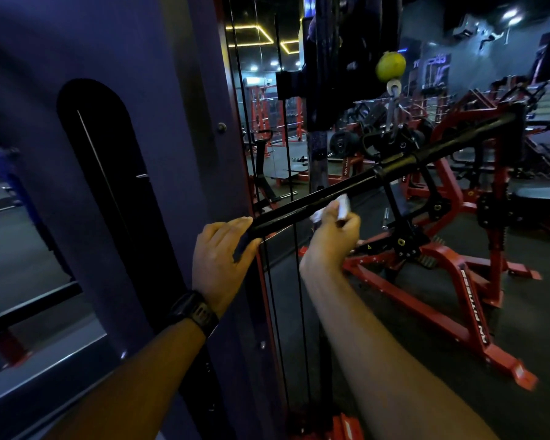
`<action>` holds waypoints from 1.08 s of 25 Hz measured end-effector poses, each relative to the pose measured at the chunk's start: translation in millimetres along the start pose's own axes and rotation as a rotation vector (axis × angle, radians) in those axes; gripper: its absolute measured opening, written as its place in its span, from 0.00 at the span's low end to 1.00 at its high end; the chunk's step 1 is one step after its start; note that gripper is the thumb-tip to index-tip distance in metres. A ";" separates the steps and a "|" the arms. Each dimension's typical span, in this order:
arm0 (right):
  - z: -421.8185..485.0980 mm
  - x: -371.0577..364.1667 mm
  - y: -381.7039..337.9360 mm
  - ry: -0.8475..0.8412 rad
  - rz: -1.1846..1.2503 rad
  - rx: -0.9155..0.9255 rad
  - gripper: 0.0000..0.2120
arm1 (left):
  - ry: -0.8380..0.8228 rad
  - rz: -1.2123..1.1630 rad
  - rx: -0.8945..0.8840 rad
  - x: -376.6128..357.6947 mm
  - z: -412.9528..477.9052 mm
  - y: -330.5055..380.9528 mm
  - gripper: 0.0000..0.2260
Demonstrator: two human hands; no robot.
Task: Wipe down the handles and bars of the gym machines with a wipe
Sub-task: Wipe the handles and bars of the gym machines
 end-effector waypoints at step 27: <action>-59.8 -115.9 -11.6 -0.560 -1.837 1.060 0.10 | 0.060 0.071 -0.066 -2.6 0.1 6.4 0.17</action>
Point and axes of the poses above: each hand's wrist, its own z-axis towards the middle knuckle, its own x-axis out of the back of the hand, y = z × x, the point moved 9 cm from there along z, towards the middle knuckle, and after that the axes turned 14 degrees about -x, right-handed, at the moved point
